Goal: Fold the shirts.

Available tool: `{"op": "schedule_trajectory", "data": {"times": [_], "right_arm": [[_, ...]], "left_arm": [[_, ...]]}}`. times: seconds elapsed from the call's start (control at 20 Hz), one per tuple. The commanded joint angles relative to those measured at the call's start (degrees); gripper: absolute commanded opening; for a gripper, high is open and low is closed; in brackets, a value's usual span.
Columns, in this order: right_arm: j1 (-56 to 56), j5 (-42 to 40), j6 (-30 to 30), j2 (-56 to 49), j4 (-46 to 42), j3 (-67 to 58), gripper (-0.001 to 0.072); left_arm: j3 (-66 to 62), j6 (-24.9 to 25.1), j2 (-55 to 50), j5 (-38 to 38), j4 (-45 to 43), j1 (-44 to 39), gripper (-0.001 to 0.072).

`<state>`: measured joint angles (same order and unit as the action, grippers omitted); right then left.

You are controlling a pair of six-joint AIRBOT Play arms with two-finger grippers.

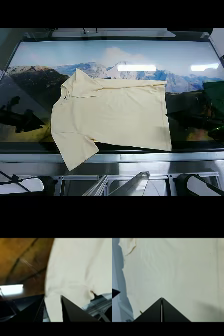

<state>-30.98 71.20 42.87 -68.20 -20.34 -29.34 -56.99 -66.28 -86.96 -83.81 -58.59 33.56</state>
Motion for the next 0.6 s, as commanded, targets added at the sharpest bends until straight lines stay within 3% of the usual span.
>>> {"op": "schedule_trajectory", "data": {"times": [0.0,0.3,0.55], "right_arm": [[0.1,1.5,-0.7,1.6,0.6,1.6,0.0015],[0.1,3.4,-1.1,1.9,2.2,1.6,0.0016],[0.0,3.5,-1.1,1.9,2.2,1.6,0.0015]], "left_arm": [[4.8,2.2,0.5,6.6,-1.9,-1.7,0.0235],[5.3,2.4,0.5,9.4,-1.1,-2.2,0.0235],[9.4,6.9,0.5,12.0,2.1,-5.9,0.0236]]}}
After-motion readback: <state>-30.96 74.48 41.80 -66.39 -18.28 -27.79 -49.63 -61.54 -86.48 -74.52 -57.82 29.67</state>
